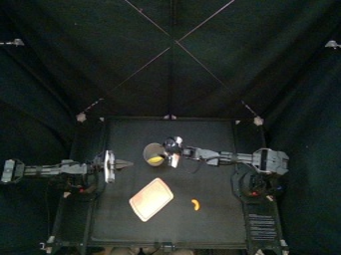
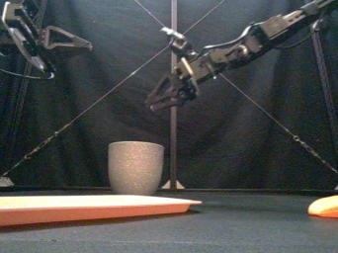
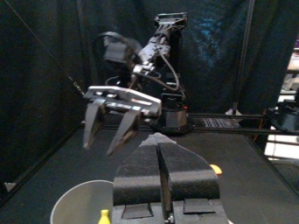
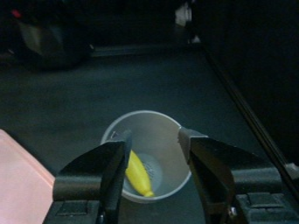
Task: Pick the banana then place it in the grey bowl
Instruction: Drop banana in the grey bowl and return to neutral
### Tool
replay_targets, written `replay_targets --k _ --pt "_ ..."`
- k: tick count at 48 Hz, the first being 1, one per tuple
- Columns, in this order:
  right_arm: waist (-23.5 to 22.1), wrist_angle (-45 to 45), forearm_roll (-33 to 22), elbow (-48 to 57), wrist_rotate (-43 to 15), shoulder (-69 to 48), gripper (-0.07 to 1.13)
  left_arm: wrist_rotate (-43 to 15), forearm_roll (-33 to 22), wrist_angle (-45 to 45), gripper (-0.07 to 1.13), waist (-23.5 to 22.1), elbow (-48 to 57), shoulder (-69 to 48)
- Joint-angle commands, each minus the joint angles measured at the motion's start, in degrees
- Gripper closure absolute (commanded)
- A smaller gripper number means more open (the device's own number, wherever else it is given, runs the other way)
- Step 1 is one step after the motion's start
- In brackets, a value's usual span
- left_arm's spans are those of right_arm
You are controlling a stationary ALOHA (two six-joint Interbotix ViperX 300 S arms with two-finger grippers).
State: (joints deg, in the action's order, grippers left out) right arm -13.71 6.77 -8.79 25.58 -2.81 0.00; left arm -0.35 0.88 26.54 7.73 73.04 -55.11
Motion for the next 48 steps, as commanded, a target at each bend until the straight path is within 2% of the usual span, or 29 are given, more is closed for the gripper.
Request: replay_targets --k 1,12,18,25,37,48 --pt "2.46 5.63 3.25 6.50 -0.09 -8.70 0.22 0.00 0.09 0.53 1.07 0.09 -0.62 0.18" --pt "4.92 14.41 13.97 19.95 0.18 -21.71 0.22 -0.09 0.09 0.53 1.07 0.18 -0.62 0.09" --pt "5.71 18.72 16.61 25.31 0.18 -26.19 0.22 -0.18 0.97 0.53 1.07 0.70 -0.79 0.00" --pt "6.42 22.59 16.52 28.83 0.35 -30.32 0.22 -0.09 2.64 0.53 1.07 1.41 -0.79 0.00" --pt "6.68 22.94 16.44 30.59 0.70 -30.76 0.22 -0.09 3.08 0.53 1.07 1.93 -0.88 0.00" --pt "6.33 23.29 12.66 30.41 0.62 -30.15 0.22 0.00 2.90 0.53 1.07 2.02 -0.70 0.00"
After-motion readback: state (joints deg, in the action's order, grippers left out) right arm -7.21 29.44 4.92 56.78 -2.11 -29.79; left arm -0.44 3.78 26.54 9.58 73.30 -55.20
